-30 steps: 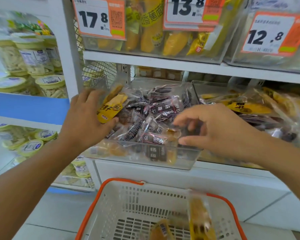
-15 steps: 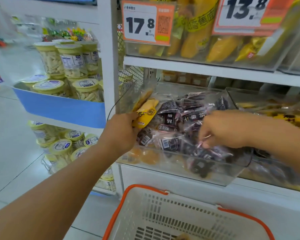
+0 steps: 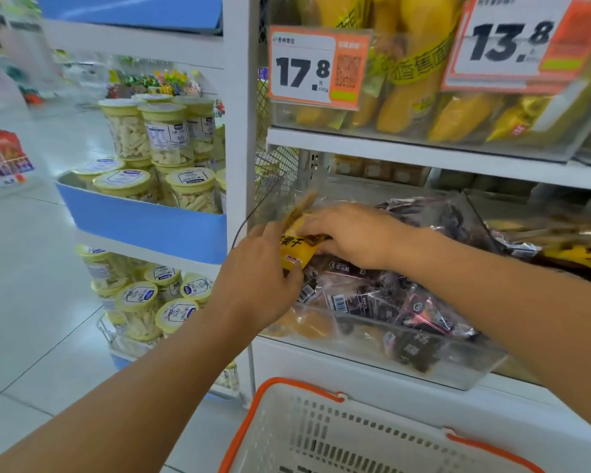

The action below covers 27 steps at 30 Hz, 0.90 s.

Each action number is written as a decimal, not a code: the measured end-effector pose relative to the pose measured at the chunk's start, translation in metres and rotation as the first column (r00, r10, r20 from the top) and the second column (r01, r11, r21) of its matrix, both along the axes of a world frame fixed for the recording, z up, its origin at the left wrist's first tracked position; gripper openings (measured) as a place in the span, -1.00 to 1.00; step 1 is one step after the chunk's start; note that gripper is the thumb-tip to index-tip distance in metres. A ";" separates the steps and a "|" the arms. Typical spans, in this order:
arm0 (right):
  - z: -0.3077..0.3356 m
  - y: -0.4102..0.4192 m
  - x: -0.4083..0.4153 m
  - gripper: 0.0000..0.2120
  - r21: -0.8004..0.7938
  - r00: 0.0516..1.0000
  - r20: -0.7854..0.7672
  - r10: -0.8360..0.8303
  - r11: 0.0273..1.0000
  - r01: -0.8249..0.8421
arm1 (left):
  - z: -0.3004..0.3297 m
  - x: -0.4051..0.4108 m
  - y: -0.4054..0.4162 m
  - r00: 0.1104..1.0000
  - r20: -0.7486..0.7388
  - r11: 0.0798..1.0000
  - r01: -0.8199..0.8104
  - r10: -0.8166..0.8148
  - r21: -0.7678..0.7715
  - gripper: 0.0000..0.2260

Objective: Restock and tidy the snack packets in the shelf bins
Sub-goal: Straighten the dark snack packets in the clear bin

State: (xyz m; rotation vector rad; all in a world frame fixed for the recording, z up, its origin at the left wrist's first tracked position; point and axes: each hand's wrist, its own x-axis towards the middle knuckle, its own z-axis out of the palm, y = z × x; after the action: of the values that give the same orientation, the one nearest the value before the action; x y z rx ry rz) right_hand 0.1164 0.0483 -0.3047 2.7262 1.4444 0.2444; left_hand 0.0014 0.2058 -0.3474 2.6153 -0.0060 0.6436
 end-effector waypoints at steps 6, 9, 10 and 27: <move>0.009 -0.009 -0.035 -0.88 0.444 0.960 -0.239 0.148 0.896 -0.028 | 0.005 0.000 0.002 0.990 -0.141 0.975 0.063 -0.033 0.215 -0.51; 0.011 0.000 -0.020 -0.77 0.381 0.994 -0.101 0.052 0.924 -0.010 | 0.005 0.006 -0.002 0.990 -0.106 0.946 -0.053 0.092 0.320 -0.73; 0.011 0.006 -0.009 -0.58 0.291 0.999 -0.031 -0.028 0.956 0.036 | 0.006 0.007 -0.001 0.990 -0.084 0.941 -0.082 0.115 0.329 -0.80; 0.028 -0.071 -0.107 -0.88 0.348 0.952 0.208 -0.224 0.927 0.142 | 0.052 -0.056 0.018 0.794 0.455 0.912 0.307 -0.404 0.274 -0.72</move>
State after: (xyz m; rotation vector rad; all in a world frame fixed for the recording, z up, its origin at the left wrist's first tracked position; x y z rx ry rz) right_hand 0.0090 -0.0229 -0.2763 2.9253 1.1606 0.8517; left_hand -0.0544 0.2241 -0.2951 2.4284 -0.7406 1.2068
